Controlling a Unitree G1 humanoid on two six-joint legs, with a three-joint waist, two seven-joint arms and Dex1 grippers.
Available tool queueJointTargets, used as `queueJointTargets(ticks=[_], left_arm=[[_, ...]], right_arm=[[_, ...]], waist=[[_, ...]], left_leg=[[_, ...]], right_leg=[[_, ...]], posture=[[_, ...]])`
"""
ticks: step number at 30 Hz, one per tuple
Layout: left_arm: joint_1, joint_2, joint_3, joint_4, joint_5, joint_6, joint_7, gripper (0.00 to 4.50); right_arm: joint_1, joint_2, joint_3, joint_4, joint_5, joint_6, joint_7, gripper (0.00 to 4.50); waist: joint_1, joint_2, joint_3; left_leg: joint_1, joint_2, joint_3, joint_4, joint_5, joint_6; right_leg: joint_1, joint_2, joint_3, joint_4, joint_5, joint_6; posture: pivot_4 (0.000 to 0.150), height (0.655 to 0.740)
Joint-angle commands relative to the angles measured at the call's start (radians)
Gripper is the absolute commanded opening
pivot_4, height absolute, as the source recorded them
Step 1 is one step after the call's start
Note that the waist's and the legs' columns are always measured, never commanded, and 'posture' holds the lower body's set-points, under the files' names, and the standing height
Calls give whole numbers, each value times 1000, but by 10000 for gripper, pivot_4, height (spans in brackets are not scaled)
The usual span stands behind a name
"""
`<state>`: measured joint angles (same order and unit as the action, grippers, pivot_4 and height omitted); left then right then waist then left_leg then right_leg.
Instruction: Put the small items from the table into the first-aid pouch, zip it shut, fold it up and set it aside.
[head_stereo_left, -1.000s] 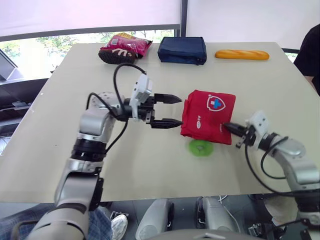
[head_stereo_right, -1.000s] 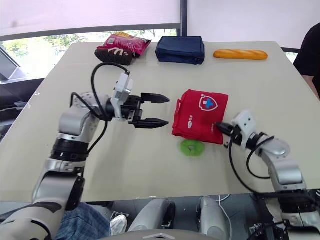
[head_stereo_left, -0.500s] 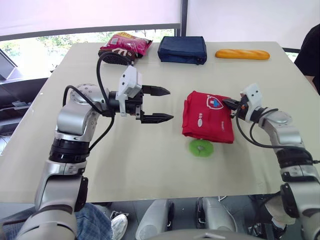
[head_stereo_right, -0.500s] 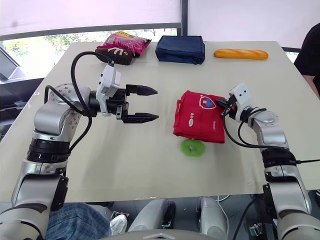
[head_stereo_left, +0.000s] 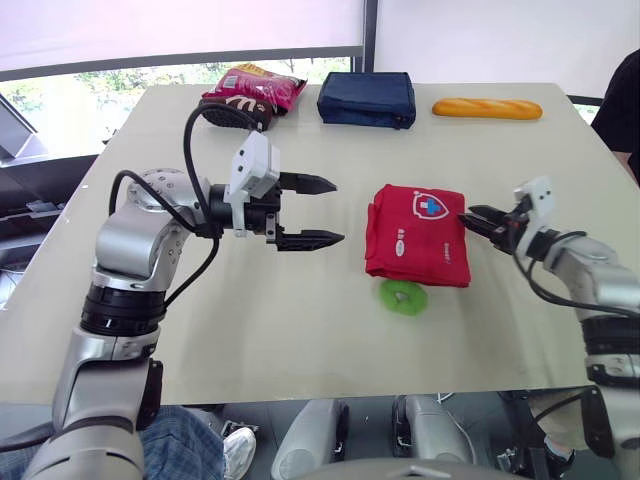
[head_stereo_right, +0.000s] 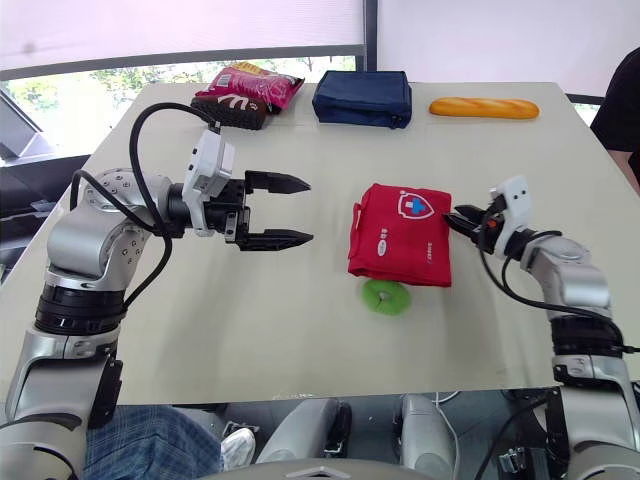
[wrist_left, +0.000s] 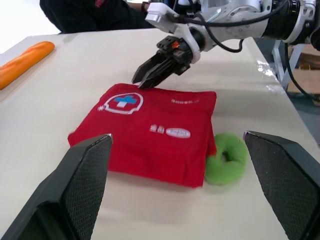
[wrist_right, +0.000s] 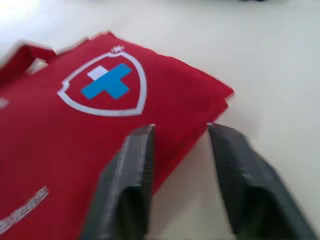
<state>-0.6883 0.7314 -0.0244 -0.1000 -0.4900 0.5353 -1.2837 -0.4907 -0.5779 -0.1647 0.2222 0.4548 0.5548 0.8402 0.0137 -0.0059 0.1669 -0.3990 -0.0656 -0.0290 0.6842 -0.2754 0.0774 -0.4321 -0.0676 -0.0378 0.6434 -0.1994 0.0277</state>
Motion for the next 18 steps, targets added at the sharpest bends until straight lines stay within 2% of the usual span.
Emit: queueJointTargets(ticks=[1, 2, 3, 10, 13, 15, 17, 18], left_arm=[[-17, 11, 22, -40, -26, -2, 1, 45000], [-18, 11, 21, -40, -28, -2, 2, 45000], [-19, 11, 20, -40, -29, -2, 3, 45000], [-21, 15, 20, -45, -32, -6, 5, 45000], [-15, 16, 29, -51, -39, -3, 14, 45000], [-16, 12, 34, -54, -44, -2, 25, 45000], [-16, 10, 38, -60, -52, 4, 32, 45000], [-13, 10, 39, -63, -55, 6, 34, 45000]], right_arm=[[40, -29, -38, -101, 93, 173, -1, 36174], [49, -36, -28, -111, 94, 204, -5, 41929], [56, -41, -18, -118, 95, 230, -7, 44728], [33, 23, 16, -103, 102, 334, -62, 44728], [15, 53, -2, -91, 130, 353, -66, 36317], [7, 62, -18, -98, 160, 381, -58, 26498], [-1, 70, -40, -97, 185, 403, -69, 19443], [-6, 75, -55, -93, 196, 411, -77, 14042]], waist=[[-1, 0, 0], [-2, 0, 0], [-3, 0, 0], [-4, 0, 0], [-3, 0, 0], [-3, 0, 0], [-3, 0, 0], [-3, 0, 0]], left_leg=[[0, 0, 0, 0, 0, 0], [0, 0, 0, 0, 0, 0], [1, 0, 0, 0, 0, 0], [1, 1, 1, 0, 0, 0], [1, 1, 1, 0, 0, 0], [1, 1, 1, 0, 0, 0], [1, 1, 1, 0, 0, 0], [1, 1, 1, 0, 0, 0]], right_leg=[[0, 0, 0, 0, 0, 0], [0, 0, 0, 0, 0, 0], [0, 0, 0, 0, 0, 0], [0, 0, 0, 0, 0, 0], [0, 0, 0, 0, 0, 0], [0, 1, 0, 0, 0, 0], [0, 1, 0, 0, 0, 0], [0, 1, 0, 0, 0, 0]], posture=[[1500, 7395], [1500, 7395], [1500, 7395], [1500, 7395], [1500, 7395], [1500, 7395], [1500, 7395], [1500, 7395]])
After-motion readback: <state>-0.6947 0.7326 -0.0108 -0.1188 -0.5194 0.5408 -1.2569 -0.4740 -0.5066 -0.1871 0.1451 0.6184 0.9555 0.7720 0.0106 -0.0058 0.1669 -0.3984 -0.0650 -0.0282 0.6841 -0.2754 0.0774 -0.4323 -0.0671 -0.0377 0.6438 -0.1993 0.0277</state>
